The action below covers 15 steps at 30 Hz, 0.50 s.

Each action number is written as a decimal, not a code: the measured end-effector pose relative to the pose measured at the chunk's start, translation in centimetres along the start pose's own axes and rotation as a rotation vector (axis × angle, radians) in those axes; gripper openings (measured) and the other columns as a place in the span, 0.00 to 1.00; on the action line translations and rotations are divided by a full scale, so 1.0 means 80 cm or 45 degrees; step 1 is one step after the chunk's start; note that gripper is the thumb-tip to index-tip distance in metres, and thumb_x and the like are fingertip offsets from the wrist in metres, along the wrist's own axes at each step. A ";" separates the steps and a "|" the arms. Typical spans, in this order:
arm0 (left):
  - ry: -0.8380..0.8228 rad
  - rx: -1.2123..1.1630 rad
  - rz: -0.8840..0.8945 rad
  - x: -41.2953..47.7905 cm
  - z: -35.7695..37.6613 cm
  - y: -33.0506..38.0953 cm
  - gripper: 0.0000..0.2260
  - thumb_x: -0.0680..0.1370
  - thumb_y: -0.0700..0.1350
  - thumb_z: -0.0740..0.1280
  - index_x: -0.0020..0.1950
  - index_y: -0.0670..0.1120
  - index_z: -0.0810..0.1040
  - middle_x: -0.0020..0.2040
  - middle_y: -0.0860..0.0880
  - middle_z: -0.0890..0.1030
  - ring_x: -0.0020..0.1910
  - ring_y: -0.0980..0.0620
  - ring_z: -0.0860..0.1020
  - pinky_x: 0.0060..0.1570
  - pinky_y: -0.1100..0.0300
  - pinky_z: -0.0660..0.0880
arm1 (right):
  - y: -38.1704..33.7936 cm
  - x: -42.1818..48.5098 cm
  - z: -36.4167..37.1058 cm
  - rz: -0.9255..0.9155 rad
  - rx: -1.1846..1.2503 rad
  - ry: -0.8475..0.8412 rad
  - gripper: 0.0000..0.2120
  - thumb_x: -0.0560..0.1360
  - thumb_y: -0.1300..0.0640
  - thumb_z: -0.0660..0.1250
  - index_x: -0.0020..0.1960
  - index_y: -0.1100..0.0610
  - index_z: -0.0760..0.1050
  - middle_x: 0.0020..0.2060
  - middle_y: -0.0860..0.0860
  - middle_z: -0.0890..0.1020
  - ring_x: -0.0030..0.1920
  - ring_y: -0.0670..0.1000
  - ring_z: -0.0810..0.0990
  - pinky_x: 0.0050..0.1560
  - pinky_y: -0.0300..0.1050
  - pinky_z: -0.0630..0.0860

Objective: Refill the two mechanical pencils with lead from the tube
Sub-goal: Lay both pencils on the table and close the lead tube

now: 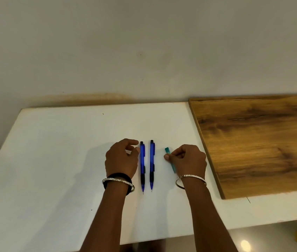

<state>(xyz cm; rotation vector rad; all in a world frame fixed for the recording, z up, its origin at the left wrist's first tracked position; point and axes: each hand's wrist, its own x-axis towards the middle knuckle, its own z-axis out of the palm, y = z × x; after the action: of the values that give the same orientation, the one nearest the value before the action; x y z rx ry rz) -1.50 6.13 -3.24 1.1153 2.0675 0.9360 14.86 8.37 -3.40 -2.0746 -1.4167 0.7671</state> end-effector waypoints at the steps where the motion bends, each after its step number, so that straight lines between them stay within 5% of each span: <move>1: -0.012 -0.006 -0.023 0.000 -0.001 -0.001 0.07 0.76 0.45 0.69 0.52 0.53 0.81 0.48 0.52 0.82 0.40 0.56 0.77 0.39 0.64 0.69 | 0.000 0.000 -0.001 0.009 -0.026 0.025 0.13 0.66 0.50 0.78 0.43 0.58 0.82 0.38 0.53 0.84 0.35 0.48 0.77 0.41 0.38 0.73; 6: -0.022 -0.001 -0.087 -0.001 -0.002 -0.001 0.07 0.75 0.47 0.70 0.52 0.52 0.81 0.46 0.52 0.82 0.43 0.54 0.78 0.42 0.61 0.70 | -0.019 -0.009 0.000 -0.107 0.014 0.122 0.14 0.66 0.46 0.78 0.38 0.56 0.81 0.31 0.47 0.80 0.30 0.42 0.75 0.33 0.34 0.70; 10: -0.051 0.055 -0.106 0.001 -0.003 0.000 0.07 0.75 0.47 0.70 0.52 0.52 0.82 0.45 0.52 0.81 0.42 0.53 0.78 0.42 0.61 0.70 | -0.034 -0.026 0.022 -0.112 -0.137 -0.181 0.16 0.67 0.46 0.77 0.48 0.56 0.82 0.42 0.50 0.84 0.44 0.50 0.82 0.49 0.44 0.79; 15: -0.061 0.064 -0.130 0.002 -0.007 -0.002 0.07 0.75 0.47 0.71 0.52 0.52 0.82 0.43 0.53 0.81 0.42 0.52 0.80 0.41 0.61 0.71 | -0.040 -0.033 0.035 -0.085 -0.193 -0.145 0.16 0.69 0.50 0.76 0.52 0.56 0.80 0.48 0.51 0.84 0.48 0.51 0.82 0.51 0.42 0.76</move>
<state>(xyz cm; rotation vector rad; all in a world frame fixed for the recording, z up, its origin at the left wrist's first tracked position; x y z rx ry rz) -2.07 6.04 -3.07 1.0365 2.0986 0.8047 10.00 7.24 -2.76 -2.1126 -1.6440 0.7833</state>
